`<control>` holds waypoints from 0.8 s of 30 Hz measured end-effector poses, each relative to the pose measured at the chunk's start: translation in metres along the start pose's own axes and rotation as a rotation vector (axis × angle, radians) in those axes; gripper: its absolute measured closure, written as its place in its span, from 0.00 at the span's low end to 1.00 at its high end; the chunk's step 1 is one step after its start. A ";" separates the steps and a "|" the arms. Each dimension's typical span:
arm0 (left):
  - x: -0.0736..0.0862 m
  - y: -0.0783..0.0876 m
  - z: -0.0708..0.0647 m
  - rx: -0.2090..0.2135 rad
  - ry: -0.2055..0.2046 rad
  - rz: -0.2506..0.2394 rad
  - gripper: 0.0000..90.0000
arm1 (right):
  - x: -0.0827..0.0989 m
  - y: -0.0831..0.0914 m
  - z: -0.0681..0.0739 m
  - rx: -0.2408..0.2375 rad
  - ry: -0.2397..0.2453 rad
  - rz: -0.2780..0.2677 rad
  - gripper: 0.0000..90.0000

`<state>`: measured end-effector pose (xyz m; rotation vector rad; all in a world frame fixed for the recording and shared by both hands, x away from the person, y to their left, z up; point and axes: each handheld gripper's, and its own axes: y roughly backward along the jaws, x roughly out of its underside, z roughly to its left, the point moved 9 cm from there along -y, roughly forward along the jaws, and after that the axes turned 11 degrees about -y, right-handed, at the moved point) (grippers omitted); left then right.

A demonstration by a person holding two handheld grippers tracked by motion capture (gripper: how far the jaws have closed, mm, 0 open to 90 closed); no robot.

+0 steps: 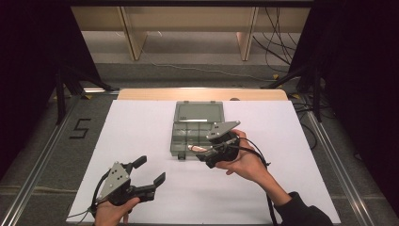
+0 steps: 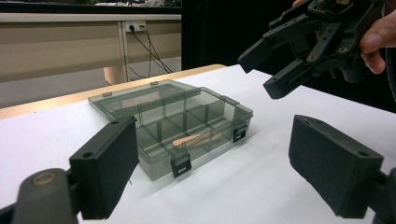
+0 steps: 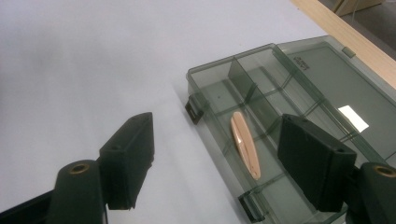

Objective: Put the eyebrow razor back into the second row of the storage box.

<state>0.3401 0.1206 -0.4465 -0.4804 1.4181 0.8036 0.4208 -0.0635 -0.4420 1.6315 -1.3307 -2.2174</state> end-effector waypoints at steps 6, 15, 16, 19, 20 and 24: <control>0.000 0.000 0.000 -0.001 0.001 -0.001 0.17 | 0.007 0.002 0.000 -0.005 -0.007 -0.008 0.31; 0.000 0.000 0.000 0.001 0.000 -0.002 0.17 | 0.013 0.010 0.002 -0.022 -0.015 -0.021 0.30; 0.000 0.000 0.000 0.001 -0.002 -0.001 0.17 | 0.013 0.011 0.002 -0.022 -0.018 -0.026 0.30; 0.000 0.000 0.000 0.001 0.001 -0.002 0.17 | 0.017 0.013 0.003 -0.034 -0.030 -0.023 0.30; 0.000 0.000 0.000 0.001 0.000 -0.001 0.17 | 0.017 0.013 0.003 -0.032 -0.027 -0.027 0.30; 0.000 0.000 0.000 0.002 0.000 -0.001 0.17 | 0.021 0.015 0.002 -0.034 -0.040 -0.041 0.30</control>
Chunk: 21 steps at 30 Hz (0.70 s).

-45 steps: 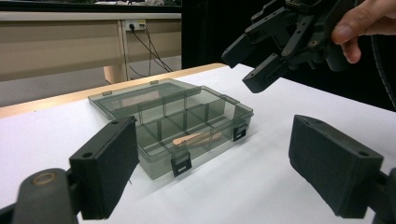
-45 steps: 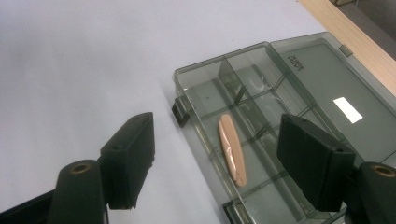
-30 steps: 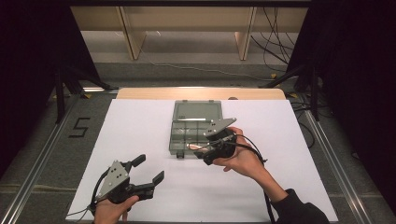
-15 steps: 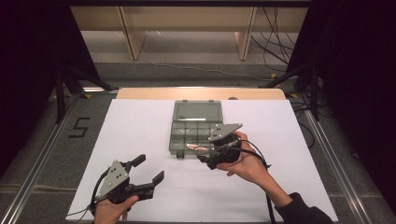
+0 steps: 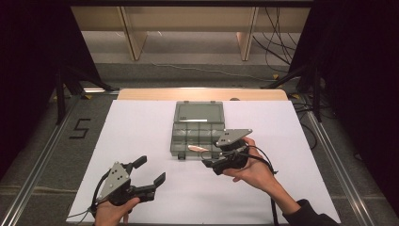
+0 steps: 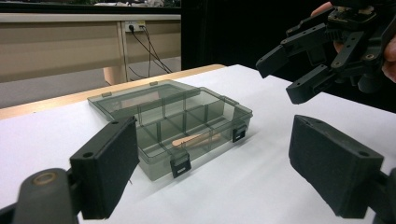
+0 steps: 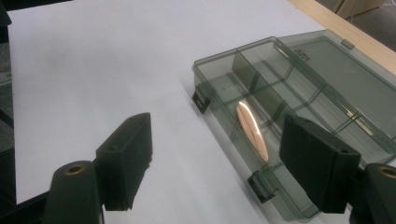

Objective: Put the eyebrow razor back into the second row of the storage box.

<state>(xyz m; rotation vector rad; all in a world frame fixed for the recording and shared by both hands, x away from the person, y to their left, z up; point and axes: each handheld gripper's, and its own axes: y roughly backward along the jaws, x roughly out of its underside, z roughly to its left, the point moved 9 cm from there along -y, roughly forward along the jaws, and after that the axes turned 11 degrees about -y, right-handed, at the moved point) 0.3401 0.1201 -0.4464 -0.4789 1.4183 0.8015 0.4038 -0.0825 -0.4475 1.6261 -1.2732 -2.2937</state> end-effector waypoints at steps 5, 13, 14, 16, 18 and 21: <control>0.000 0.000 0.000 0.001 -0.002 0.001 0.17 | 0.002 0.005 0.000 -0.008 -0.006 -0.029 0.30; 0.000 0.000 0.000 0.001 -0.002 0.002 0.17 | 0.009 0.013 0.003 -0.028 -0.028 -0.079 0.30; 0.000 0.000 0.000 0.001 -0.002 0.002 0.17 | 0.010 0.015 0.003 -0.030 -0.026 -0.087 0.29; 0.000 0.000 0.000 0.001 -0.001 0.003 0.17 | 0.011 0.016 0.003 -0.035 -0.034 -0.094 0.29; 0.000 0.000 0.000 0.001 -0.002 0.002 0.17 | 0.012 0.018 0.003 -0.038 -0.042 -0.109 0.28; 0.000 0.000 0.000 0.001 -0.001 0.002 0.17 | 0.014 0.021 0.002 -0.047 -0.067 -0.130 0.28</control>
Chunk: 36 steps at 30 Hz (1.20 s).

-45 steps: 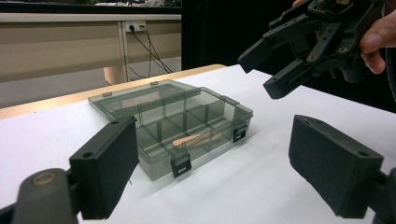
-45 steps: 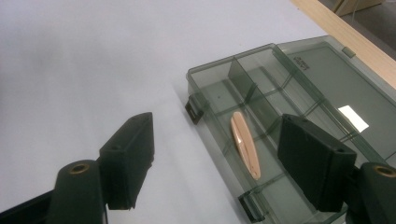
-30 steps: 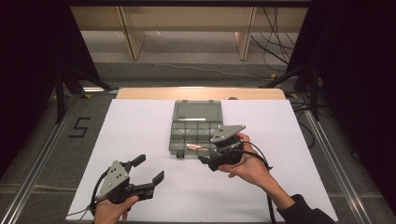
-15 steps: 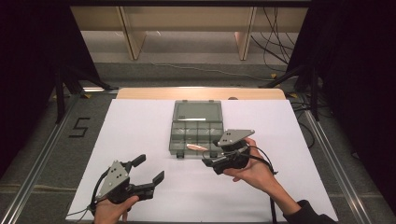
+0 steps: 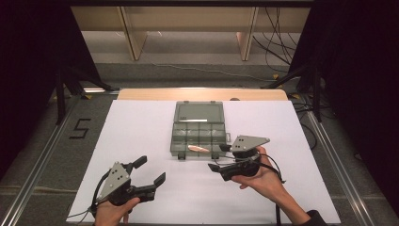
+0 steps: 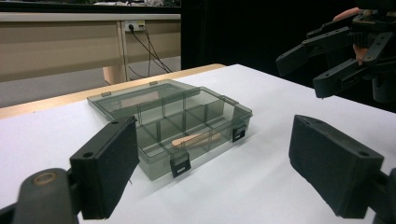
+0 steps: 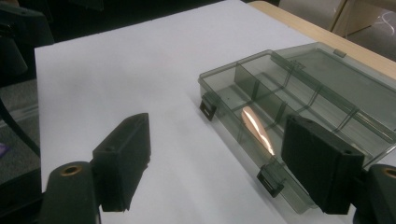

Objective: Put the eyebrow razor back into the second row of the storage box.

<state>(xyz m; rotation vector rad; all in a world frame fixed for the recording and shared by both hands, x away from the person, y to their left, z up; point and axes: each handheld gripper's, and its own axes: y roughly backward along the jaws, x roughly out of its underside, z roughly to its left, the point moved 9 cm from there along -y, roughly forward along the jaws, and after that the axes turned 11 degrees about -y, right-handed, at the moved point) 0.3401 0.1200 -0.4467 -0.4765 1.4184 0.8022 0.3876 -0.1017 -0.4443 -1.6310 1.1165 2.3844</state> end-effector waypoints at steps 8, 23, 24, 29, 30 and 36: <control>0.000 0.000 0.000 0.000 0.002 -0.002 0.17 | 0.002 0.008 -0.003 0.004 -0.016 -0.061 0.26; -0.001 0.000 0.000 0.000 -0.001 -0.003 0.17 | 0.008 0.022 -0.008 0.010 -0.046 -0.115 0.25; -0.001 0.000 0.000 0.000 0.000 -0.003 0.17 | 0.009 0.022 -0.008 0.012 -0.049 -0.115 0.25; -0.001 0.000 0.000 -0.001 0.000 -0.003 0.17 | 0.012 0.024 -0.009 0.011 -0.066 -0.124 0.24; -0.001 0.000 0.000 -0.001 0.001 -0.003 0.17 | 0.012 0.024 -0.009 0.008 -0.055 -0.134 0.24; -0.001 0.000 0.000 -0.002 0.000 -0.004 0.17 | 0.015 0.028 -0.009 0.017 -0.069 -0.131 0.23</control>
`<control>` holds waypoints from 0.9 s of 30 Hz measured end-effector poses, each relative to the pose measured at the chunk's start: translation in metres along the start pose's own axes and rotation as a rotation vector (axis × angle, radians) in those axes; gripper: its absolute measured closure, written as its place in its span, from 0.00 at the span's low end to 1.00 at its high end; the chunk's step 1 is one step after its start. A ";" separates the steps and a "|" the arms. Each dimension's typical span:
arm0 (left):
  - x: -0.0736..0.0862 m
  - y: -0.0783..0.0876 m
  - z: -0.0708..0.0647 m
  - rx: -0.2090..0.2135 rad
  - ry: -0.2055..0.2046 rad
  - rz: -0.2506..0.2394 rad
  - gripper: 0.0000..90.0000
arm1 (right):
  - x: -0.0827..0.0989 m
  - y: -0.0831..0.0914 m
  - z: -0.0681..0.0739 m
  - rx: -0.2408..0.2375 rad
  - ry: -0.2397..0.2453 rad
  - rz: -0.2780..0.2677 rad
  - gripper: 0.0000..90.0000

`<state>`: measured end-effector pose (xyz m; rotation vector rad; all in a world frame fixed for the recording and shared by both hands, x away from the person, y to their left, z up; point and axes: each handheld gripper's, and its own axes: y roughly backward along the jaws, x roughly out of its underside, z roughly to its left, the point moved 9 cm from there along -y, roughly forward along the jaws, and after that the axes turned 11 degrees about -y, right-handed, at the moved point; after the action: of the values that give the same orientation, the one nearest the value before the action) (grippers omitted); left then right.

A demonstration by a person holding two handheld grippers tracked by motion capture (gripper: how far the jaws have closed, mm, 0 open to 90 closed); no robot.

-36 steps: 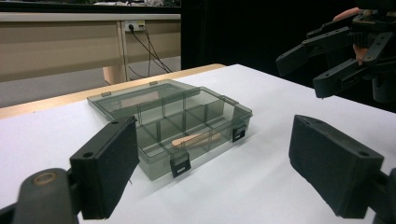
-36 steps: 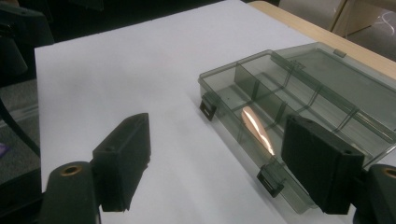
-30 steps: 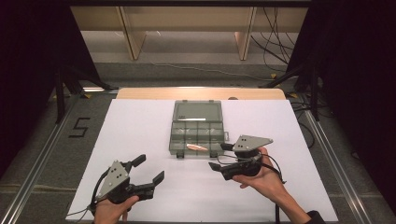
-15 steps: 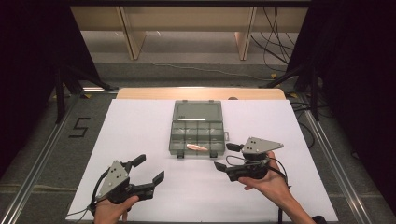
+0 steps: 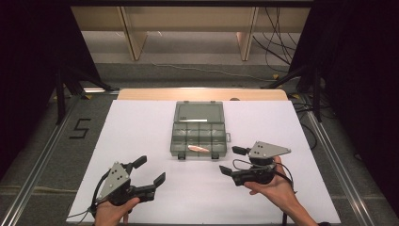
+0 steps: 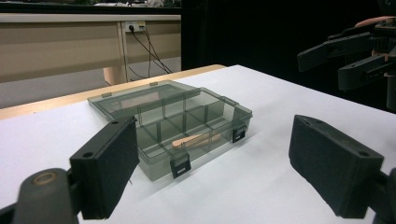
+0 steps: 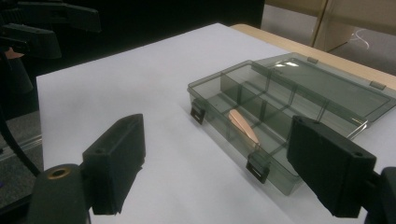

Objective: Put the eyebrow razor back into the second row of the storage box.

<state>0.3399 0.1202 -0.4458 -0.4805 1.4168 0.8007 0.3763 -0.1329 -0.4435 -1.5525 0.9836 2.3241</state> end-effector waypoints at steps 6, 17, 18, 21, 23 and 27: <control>0.000 0.000 0.000 0.001 0.000 0.000 0.17 | 0.001 0.005 -0.003 0.014 -0.003 -0.019 0.20; 0.000 0.000 0.000 -0.003 0.001 0.001 0.17 | 0.006 0.013 -0.008 0.041 -0.039 -0.044 0.19; 0.000 0.000 0.000 -0.003 0.003 0.002 0.17 | 0.006 0.014 -0.010 0.050 -0.024 -0.050 0.19; 0.000 0.000 0.001 -0.004 0.002 0.003 0.17 | 0.010 0.017 -0.009 0.045 -0.045 -0.043 0.19; 0.001 0.000 0.000 -0.004 0.002 0.003 0.17 | 0.011 0.018 -0.010 0.046 -0.044 -0.056 0.19; 0.000 0.001 0.001 -0.004 0.000 0.003 0.17 | 0.015 0.021 -0.008 0.043 -0.052 -0.040 0.19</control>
<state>0.3399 0.1210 -0.4461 -0.4814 1.4169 0.8060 0.3654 -0.1566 -0.4500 -1.4738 0.9744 2.2895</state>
